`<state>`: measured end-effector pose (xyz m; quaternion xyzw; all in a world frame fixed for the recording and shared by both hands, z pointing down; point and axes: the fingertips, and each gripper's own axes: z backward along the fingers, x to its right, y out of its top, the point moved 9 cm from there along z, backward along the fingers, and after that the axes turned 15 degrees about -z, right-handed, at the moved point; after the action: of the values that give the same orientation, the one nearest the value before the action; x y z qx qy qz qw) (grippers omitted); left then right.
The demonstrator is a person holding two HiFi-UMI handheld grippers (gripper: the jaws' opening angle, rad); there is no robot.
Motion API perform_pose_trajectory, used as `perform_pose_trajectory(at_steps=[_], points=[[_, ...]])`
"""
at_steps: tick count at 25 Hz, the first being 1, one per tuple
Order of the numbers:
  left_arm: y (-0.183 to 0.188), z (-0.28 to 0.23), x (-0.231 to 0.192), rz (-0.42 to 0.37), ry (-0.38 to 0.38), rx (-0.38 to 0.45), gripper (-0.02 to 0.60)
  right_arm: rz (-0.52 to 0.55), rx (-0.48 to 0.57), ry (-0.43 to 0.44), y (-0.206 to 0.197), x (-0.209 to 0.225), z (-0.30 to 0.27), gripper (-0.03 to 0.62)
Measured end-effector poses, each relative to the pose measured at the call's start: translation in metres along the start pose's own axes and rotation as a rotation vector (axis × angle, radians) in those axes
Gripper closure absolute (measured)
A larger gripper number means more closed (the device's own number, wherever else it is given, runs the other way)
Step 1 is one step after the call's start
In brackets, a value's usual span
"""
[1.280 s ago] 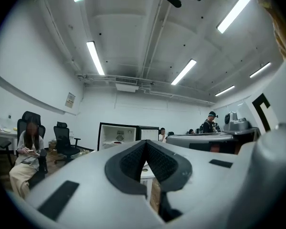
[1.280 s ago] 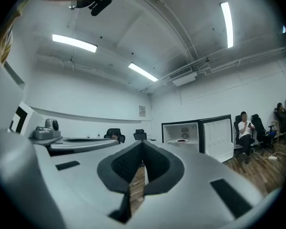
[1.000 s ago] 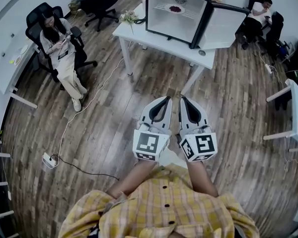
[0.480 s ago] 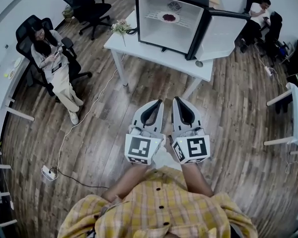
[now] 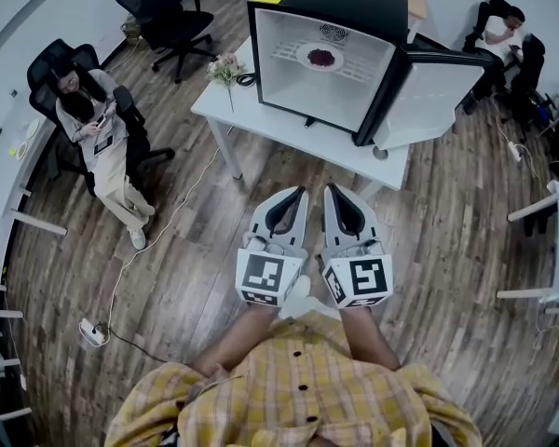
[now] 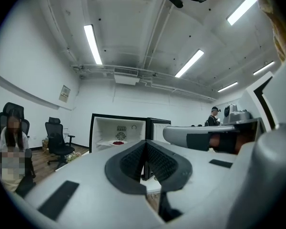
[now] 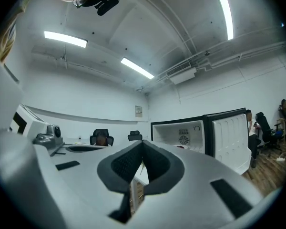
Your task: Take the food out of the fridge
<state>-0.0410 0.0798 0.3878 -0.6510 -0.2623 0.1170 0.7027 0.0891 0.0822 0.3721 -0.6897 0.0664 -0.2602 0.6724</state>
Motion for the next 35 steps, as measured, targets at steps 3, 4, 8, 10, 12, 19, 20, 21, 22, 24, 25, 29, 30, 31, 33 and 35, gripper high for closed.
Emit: perform_pose_trajectory(at_steps=[3,4,8,10,12,19,20,21,22,24,25,29,30,31,33,35], points=[[0.004,-0.024,-0.006,-0.004,0.009,-0.006,0.574,-0.003,-0.003,0.003,0.008,0.017,-0.016,0.586],[0.005,-0.031,-0.008,-0.005,0.013,-0.008,0.574,-0.006,-0.005,0.005,0.01,0.022,-0.021,0.586],[0.008,-0.051,-0.013,-0.012,0.027,-0.023,0.574,-0.019,-0.013,0.01,0.016,0.039,-0.035,0.586],[0.007,-0.058,-0.014,-0.018,0.032,-0.031,0.574,-0.028,-0.017,0.013,0.016,0.045,-0.04,0.586],[0.005,-0.063,-0.014,-0.031,0.036,-0.037,0.574,-0.033,-0.022,0.018,0.015,0.05,-0.045,0.586],[-0.006,-0.083,-0.024,-0.014,0.036,-0.051,0.574,-0.045,-0.05,0.022,0.006,0.061,-0.065,0.586],[-0.007,-0.088,-0.026,-0.014,0.034,-0.051,0.574,-0.043,-0.05,0.02,0.006,0.062,-0.069,0.586],[-0.007,-0.092,-0.029,-0.015,0.032,-0.049,0.574,-0.042,-0.05,0.018,0.007,0.064,-0.073,0.586],[-0.006,-0.097,-0.032,-0.016,0.028,-0.046,0.574,-0.042,-0.049,0.014,0.008,0.066,-0.078,0.586],[-0.007,-0.108,-0.039,-0.019,0.018,-0.039,0.574,-0.044,-0.045,0.007,0.009,0.07,-0.088,0.586],[-0.007,-0.113,-0.043,-0.02,0.013,-0.037,0.574,-0.046,-0.042,0.002,0.01,0.072,-0.094,0.586],[-0.009,-0.134,-0.064,-0.022,0.001,-0.03,0.574,-0.043,-0.038,-0.011,0.012,0.078,-0.119,0.586],[-0.01,-0.139,-0.069,-0.022,-0.002,-0.029,0.574,-0.042,-0.037,-0.013,0.013,0.079,-0.126,0.586],[-0.01,-0.144,-0.075,-0.023,-0.005,-0.029,0.574,-0.04,-0.035,-0.015,0.014,0.08,-0.133,0.586],[-0.012,-0.154,-0.086,-0.022,-0.006,-0.027,0.574,-0.037,-0.032,-0.017,0.015,0.082,-0.147,0.586],[-0.014,-0.163,-0.098,-0.024,-0.006,-0.027,0.574,-0.035,-0.029,-0.02,0.015,0.083,-0.162,0.586]])
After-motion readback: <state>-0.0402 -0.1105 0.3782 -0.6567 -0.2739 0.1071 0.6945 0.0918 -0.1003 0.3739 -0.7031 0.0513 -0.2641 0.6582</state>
